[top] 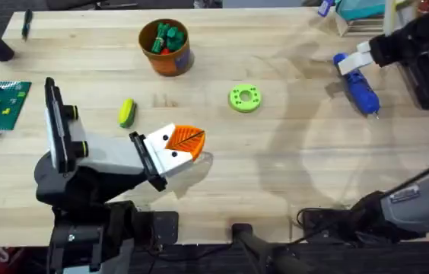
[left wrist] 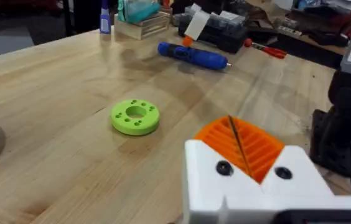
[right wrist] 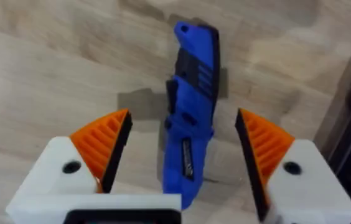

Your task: Pick up the gripper from the table and insert it into the empty holder that is missing its gripper. Then pick up a screw, insert it into the mounting hole, and use the screwdriver to tighten it. Finally, clean up the table by picking up the vegetable and placing it into the bucket.

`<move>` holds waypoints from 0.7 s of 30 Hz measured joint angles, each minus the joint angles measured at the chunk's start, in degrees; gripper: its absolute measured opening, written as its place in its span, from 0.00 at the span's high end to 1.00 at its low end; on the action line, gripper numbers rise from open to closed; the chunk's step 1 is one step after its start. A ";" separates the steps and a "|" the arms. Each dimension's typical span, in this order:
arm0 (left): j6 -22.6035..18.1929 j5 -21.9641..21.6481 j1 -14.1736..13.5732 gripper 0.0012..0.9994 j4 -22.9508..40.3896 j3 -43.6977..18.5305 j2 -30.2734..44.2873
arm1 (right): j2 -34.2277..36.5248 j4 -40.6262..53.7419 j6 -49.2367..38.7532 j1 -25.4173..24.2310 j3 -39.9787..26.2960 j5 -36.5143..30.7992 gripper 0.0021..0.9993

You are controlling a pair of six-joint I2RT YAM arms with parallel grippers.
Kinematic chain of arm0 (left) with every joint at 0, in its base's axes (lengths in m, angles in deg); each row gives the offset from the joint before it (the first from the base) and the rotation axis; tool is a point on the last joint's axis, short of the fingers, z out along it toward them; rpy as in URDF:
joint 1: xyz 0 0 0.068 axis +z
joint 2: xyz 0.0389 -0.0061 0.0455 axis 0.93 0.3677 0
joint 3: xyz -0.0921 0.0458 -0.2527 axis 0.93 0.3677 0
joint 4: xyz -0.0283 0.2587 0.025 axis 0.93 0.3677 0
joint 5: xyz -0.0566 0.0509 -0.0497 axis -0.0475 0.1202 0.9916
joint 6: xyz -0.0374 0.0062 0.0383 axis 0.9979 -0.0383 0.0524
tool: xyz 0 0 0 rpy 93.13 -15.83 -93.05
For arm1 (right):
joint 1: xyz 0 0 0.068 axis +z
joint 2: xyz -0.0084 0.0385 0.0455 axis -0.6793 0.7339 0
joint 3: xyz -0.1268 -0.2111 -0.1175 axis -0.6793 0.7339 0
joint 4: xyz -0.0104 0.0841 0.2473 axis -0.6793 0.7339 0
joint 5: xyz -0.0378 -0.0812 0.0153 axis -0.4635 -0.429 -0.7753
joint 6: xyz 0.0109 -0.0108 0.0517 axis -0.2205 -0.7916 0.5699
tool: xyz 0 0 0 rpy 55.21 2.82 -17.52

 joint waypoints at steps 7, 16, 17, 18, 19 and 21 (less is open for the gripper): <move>0.00 -1.13 0.00 0.99 -0.23 0.00 0.00 | 8.60 -1.20 -1.40 0.01 -6.73 0.37 0.00; 0.00 -1.98 0.00 0.99 -0.37 0.01 0.00 | 13.89 2.57 -2.74 0.01 -11.51 0.74 0.01; 0.00 -1.98 0.00 0.99 -0.37 0.00 0.00 | 14.24 3.11 -2.74 0.01 -11.73 0.79 0.01; 0.00 -1.98 0.00 0.99 -0.38 0.02 0.00 | 14.57 3.57 -2.74 0.01 -11.86 0.81 0.01; 0.00 -1.98 0.00 0.99 -0.37 0.02 -0.01 | 14.81 3.87 -2.74 0.01 -11.88 0.81 0.01; 0.02 -1.98 0.00 0.99 -0.39 0.00 -0.02 | 15.34 4.06 -2.74 0.01 -11.88 0.81 0.01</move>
